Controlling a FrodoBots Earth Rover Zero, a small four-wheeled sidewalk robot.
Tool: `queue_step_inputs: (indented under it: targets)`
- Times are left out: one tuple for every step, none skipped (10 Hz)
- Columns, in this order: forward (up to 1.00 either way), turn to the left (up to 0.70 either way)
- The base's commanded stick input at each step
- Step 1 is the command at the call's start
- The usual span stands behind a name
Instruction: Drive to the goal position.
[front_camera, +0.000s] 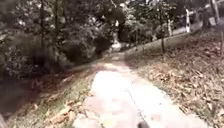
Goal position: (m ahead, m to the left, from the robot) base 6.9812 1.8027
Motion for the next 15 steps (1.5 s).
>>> queue_step_inputs:
  targets:
    - [0.85,-0.01]
    - [0.85,-0.11]
    - [0.85,-0.32]
    - [0.85,-0.21]
    - [0.85,0.00]
    - [0.85,0.00]
    - [0.85,0.00]
    - [0.85,0.00]
    - [0.85,0.00]
    - [0.85,0.00]
    - [0.85,0.00]
    - [0.85,0.00]
    - [0.85,0.00]
    - [0.85,0.00]
    - [0.85,0.00]
